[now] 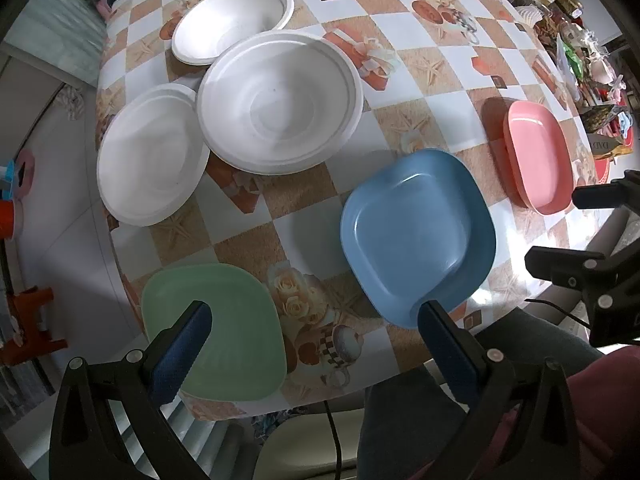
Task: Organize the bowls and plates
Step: 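Move the left gripper toward the blue square plate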
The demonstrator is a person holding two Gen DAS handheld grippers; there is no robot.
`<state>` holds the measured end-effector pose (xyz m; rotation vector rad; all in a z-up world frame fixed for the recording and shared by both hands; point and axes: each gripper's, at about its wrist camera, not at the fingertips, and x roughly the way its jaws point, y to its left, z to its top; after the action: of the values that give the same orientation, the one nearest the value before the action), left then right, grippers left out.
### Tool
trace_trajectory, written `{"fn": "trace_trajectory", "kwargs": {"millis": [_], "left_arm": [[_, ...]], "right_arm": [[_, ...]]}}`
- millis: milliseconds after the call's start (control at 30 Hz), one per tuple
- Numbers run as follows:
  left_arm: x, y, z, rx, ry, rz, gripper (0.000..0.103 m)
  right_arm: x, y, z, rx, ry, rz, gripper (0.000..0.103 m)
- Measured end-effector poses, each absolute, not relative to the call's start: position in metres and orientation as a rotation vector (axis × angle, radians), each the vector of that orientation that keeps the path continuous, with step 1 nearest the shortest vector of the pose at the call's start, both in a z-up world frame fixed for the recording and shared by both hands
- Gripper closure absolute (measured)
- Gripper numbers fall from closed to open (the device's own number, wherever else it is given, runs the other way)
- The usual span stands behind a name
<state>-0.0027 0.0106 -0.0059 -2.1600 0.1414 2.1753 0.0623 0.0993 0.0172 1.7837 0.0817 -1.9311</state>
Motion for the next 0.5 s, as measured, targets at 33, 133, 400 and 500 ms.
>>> {"fn": "trace_trajectory", "kwargs": {"millis": [33, 133, 400, 500], "left_arm": [[-0.003, 0.01, -0.006, -2.16, 0.14, 2.177, 0.0], [-0.002, 0.011, -0.008, -2.166, 0.137, 2.175, 0.0], [-0.002, 0.012, -0.013, -2.198, 0.123, 2.145, 0.0], [-0.001, 0.013, -0.014, -2.207, 0.125, 2.138, 0.0]], "right_arm": [[0.062, 0.099, 0.017, 1.785, 0.083, -1.931, 0.001], [0.061, 0.099, 0.015, 1.792, 0.092, -1.936, 0.001], [0.06, 0.098, 0.007, 1.826, 0.102, -1.9, 0.001], [0.059, 0.096, 0.005, 1.821, 0.118, -1.919, 0.001]]}}
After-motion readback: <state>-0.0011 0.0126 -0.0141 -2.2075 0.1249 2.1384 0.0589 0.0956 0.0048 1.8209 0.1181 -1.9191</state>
